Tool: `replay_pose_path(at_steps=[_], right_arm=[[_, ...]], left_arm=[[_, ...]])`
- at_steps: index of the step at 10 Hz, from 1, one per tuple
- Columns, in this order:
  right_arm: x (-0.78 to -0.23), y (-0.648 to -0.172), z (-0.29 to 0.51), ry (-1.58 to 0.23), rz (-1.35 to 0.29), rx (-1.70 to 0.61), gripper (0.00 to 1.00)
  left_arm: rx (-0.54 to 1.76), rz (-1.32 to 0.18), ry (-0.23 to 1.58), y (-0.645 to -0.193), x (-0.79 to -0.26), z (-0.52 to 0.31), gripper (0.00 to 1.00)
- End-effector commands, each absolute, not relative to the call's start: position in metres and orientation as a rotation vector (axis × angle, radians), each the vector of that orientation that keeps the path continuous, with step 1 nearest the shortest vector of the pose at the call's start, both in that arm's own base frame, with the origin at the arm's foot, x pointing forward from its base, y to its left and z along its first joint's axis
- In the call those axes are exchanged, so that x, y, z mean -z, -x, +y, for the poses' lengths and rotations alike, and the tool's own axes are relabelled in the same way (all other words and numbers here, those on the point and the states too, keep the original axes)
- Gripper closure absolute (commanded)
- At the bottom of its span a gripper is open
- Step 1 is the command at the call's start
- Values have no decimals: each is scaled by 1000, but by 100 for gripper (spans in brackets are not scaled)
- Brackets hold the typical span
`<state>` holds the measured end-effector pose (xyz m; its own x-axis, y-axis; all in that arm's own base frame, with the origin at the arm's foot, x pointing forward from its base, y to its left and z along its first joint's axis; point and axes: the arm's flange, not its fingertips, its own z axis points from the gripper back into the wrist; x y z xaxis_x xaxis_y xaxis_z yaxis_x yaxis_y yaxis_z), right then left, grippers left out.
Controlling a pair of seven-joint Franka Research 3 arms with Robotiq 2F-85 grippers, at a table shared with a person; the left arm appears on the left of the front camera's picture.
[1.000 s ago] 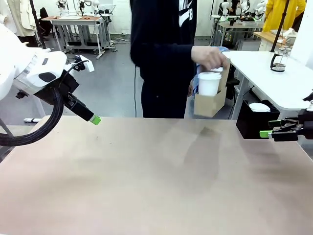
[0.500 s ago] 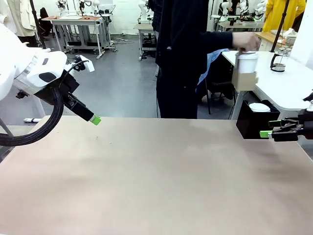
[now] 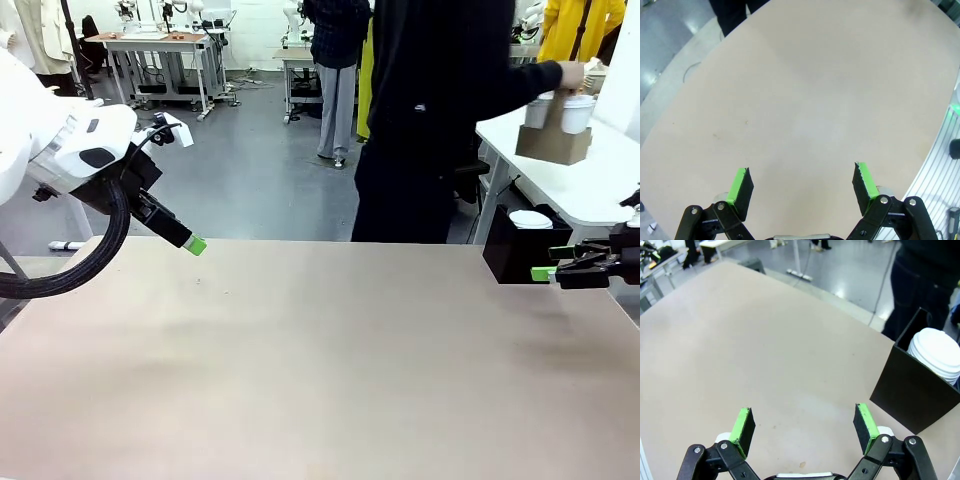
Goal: Pour a drink into a cup and package it in a carrier.
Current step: Insert the held 600 ml Paper Cup into the Cup Carrier.
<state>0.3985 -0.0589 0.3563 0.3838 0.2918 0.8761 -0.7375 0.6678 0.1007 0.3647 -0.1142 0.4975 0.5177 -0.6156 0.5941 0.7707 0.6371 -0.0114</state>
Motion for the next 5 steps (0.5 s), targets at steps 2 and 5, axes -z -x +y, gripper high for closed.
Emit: replay_pose_path(at_steps=[2,5], right_arm=[[-358,-399,-60,-518,-974,-706,0],[-358,-399,-60,-518,-974,-706,0]], left_arm=[[833,-591,296,-363,-497,-114,0],[833,-591,296,-363,-497,-114,0]])
